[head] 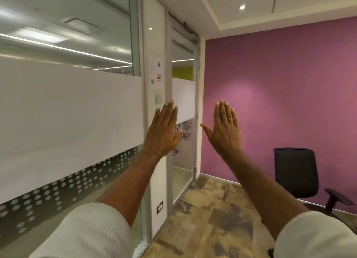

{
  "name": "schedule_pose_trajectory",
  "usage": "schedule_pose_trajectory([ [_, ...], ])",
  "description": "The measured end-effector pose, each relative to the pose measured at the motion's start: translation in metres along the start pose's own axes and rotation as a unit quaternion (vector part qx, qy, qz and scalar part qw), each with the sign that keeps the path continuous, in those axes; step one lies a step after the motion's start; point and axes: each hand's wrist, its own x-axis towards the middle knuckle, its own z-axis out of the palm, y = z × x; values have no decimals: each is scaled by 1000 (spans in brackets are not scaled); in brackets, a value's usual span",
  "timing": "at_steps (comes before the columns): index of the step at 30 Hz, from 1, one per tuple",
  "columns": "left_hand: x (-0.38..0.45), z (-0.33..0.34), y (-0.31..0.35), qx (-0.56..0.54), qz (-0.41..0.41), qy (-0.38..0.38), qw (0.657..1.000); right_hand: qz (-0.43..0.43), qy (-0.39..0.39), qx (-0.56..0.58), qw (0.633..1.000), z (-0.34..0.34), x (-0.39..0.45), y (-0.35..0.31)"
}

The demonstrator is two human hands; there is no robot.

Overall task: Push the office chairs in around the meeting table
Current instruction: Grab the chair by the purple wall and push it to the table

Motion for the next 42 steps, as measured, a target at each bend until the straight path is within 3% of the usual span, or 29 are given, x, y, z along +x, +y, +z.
schedule_pose_trajectory([
  [7, 82, 177, -33, -60, -8, -11, 998, 64, 16, -16, 998, 145, 79, 72],
  [17, 257, 381, -60, -135, 26, 25, 990, 89, 2, -75, 993, 320, 213, 169],
  [30, 459, 703, -123, -198, 88, 49, 975, 157, 3, -156, 975, 569, 373, 287],
  [42, 626, 958, -48, -259, 161, 29, 952, 244, 21, -223, 943, 744, 470, 456],
])
